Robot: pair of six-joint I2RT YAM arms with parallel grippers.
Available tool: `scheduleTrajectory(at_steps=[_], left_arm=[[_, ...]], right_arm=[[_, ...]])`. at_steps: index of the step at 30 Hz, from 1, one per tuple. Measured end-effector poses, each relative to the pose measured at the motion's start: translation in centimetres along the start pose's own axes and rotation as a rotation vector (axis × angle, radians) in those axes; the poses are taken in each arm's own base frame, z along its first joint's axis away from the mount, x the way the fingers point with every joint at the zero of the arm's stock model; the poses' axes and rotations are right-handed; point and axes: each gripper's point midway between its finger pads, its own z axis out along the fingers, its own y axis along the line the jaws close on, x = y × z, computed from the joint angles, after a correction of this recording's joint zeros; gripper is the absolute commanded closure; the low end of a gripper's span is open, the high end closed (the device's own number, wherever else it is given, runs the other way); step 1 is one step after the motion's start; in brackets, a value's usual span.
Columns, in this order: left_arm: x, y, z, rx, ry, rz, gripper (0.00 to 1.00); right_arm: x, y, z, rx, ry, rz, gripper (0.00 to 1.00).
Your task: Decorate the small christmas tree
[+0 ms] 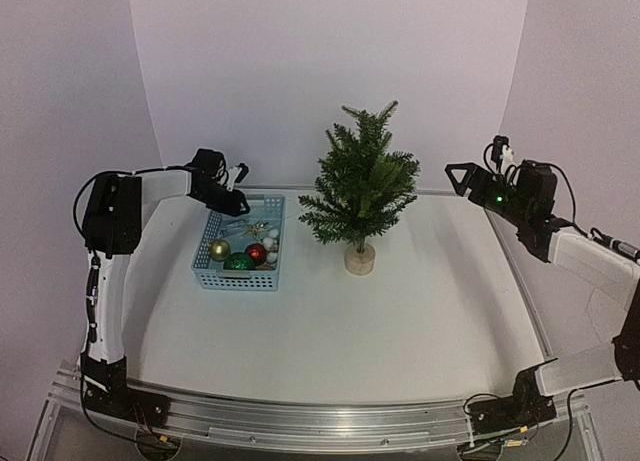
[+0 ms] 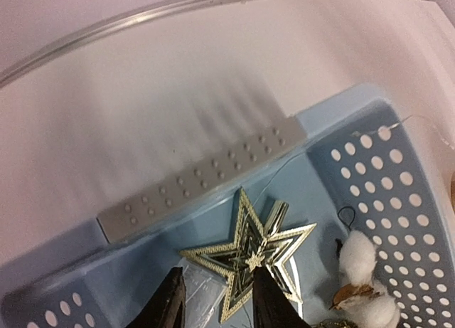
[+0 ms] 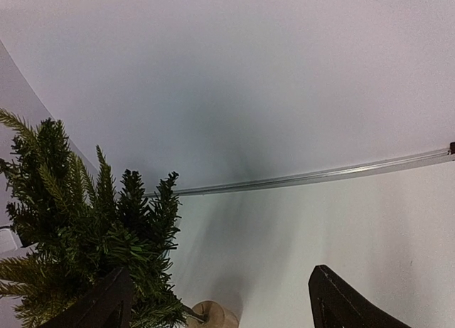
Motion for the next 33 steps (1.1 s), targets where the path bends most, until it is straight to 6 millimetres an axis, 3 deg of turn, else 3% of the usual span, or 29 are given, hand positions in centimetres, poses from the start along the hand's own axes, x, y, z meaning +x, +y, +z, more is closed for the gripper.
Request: scheduleTrajectory(at_steps=[3,8,15,21,26,33], left_arm=[[-1.4,-0.1,-0.1,0.005,-0.043,0.016,0.84],[-3.0,-0.1,0.6,0.023,-0.075,0.021,0.84],[-2.0,-1.1,0.7,0.083,-0.037,-0.009,0.81],[-0.2,-1.7,0.9,0.118,0.009,-0.019,0.80],[1.9,-1.7,1.4,0.119,0.056,-0.008,0.99],[1.9,-1.7,1.3,0.117,0.055,0.002,1.00]], right_arm=[[0.0,0.0,0.0,0.001,0.000,0.003,0.15],[-0.4,0.1,-0.4,0.011,-0.010,-0.007,0.15],[-1.7,0.4,-1.6,0.031,-0.049,-0.051,0.15],[-1.6,0.3,-1.9,0.043,-0.044,-0.063,0.15],[-1.5,0.2,-2.0,0.052,-0.037,-0.062,0.15],[-1.8,0.4,-2.3,0.051,-0.048,-0.065,0.15]])
